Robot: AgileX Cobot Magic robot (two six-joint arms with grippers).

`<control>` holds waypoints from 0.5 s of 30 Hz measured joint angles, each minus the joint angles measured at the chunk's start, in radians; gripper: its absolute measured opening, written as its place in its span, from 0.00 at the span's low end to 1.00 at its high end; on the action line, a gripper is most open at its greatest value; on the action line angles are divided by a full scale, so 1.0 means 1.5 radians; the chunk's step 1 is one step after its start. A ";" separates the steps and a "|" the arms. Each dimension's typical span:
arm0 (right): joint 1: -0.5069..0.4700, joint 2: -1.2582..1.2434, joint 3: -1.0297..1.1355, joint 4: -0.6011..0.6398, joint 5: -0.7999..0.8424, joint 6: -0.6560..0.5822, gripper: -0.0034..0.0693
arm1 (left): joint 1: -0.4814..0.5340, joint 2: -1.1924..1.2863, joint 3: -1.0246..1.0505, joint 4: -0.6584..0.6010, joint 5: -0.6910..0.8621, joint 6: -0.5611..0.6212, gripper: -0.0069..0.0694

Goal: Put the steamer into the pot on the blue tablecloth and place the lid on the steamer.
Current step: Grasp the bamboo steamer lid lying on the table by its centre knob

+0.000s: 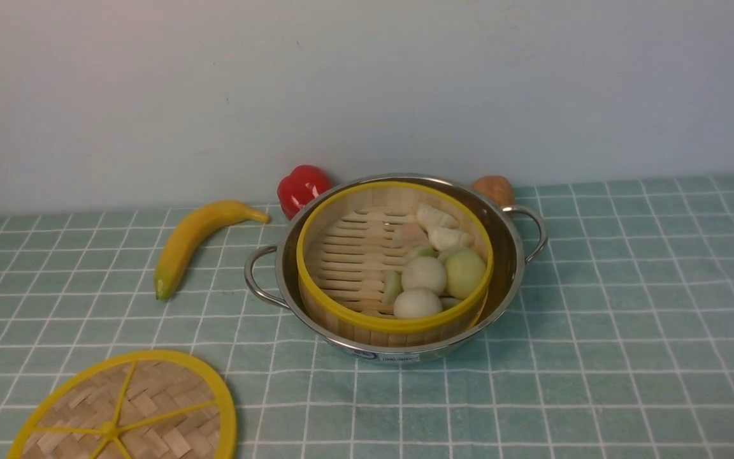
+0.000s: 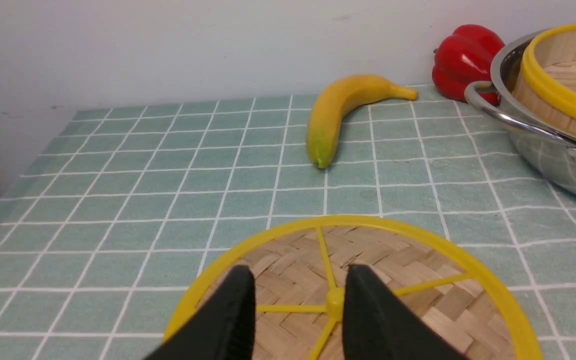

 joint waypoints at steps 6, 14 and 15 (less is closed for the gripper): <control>0.002 0.000 0.000 0.006 0.000 -0.022 0.26 | 0.000 0.000 0.000 0.000 0.000 0.000 0.41; 0.002 0.000 0.000 0.076 0.001 -0.121 0.28 | 0.000 0.000 0.000 0.000 0.000 0.000 0.41; 0.002 0.000 0.000 0.078 0.001 -0.123 0.28 | 0.000 0.000 0.000 0.000 0.000 0.000 0.41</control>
